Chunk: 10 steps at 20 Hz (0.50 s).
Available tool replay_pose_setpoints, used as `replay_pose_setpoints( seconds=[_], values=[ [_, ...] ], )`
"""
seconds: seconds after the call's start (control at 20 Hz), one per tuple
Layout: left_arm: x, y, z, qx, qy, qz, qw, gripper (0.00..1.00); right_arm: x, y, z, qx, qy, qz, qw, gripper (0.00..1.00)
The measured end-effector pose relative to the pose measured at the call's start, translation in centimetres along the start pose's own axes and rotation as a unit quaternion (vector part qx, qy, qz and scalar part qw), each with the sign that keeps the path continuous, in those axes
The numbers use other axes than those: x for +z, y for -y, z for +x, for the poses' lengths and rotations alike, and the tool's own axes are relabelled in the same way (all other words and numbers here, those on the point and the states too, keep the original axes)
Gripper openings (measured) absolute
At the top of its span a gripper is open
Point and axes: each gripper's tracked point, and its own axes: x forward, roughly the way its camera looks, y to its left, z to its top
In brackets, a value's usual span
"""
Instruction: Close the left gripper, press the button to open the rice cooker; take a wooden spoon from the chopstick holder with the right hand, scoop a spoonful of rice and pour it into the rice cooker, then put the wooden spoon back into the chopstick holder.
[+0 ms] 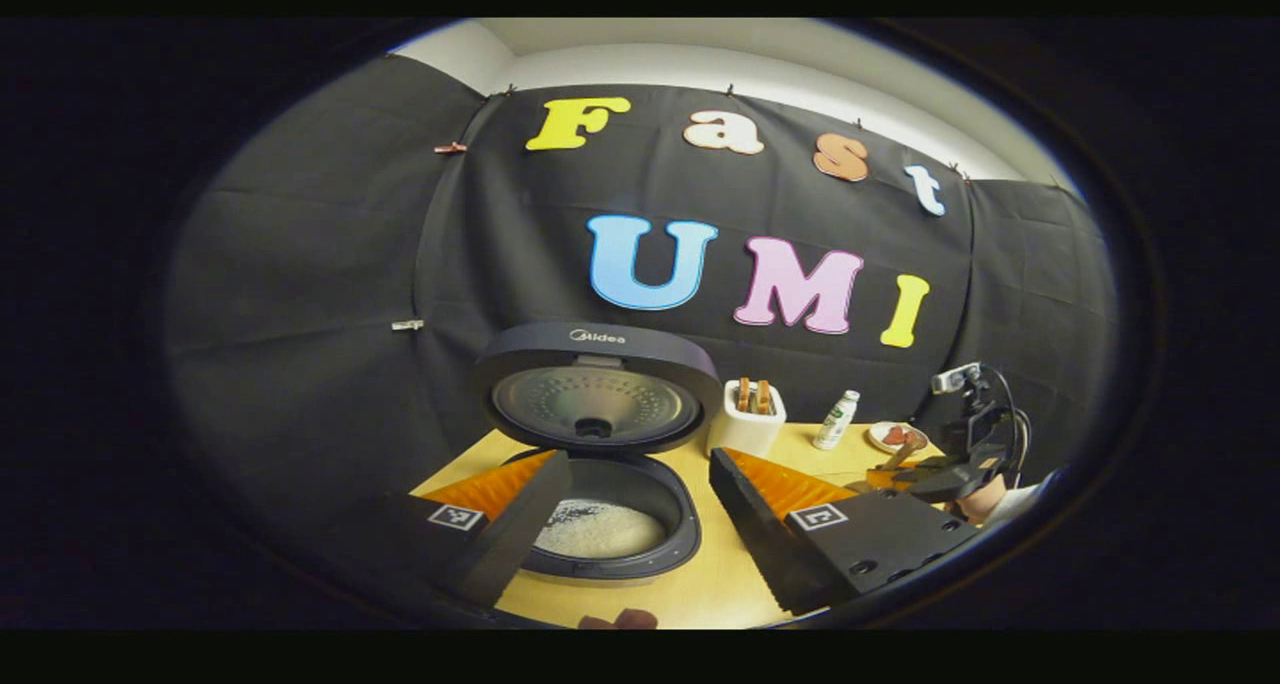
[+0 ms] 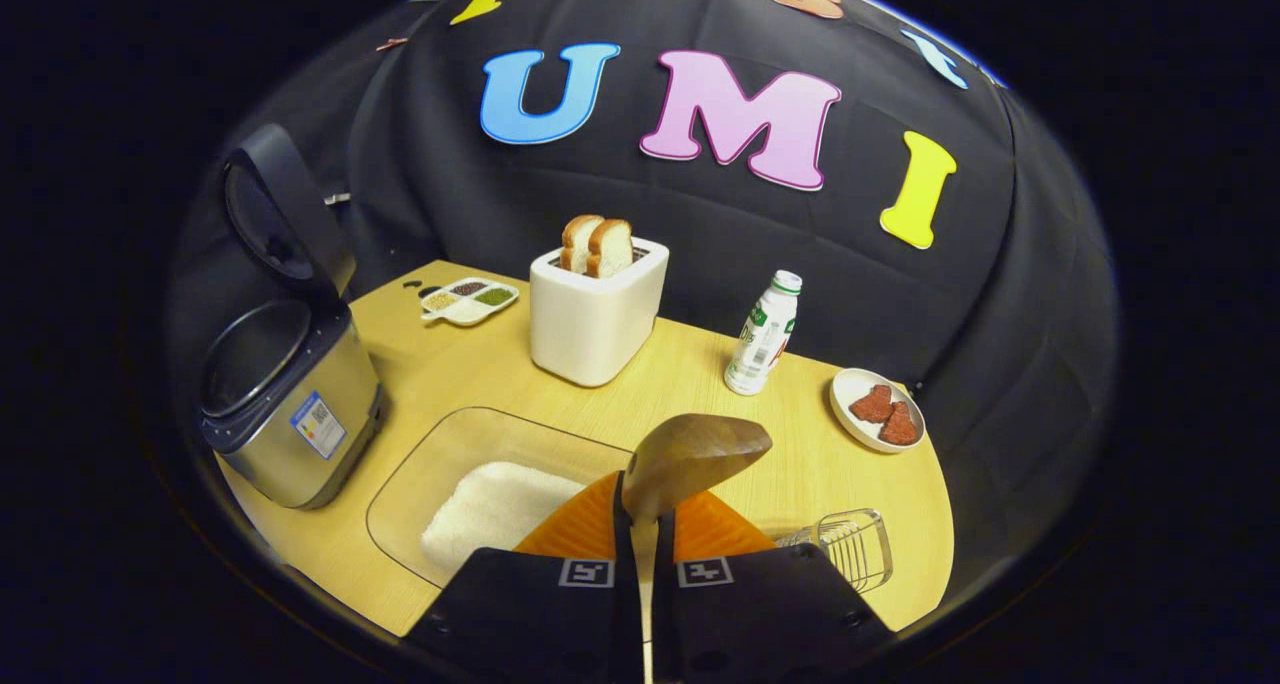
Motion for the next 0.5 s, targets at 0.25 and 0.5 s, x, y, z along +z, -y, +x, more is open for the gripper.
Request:
replay_pose_setpoints(
  seconds=[0.25,0.5],
  values=[
    [-0.2,-0.8,0.1,0.003,-0.005,-0.002,1.0,0.95,-1.0,-3.2,1.4,0.014,-0.018,0.002,1.0,0.08],
    [-0.4,-1.6,0.1,0.007,-0.005,-0.007,1.0,0.95,-0.7,-7.0,1.7,0.056,-0.027,0.094,0.994,0.08]
  ],
)
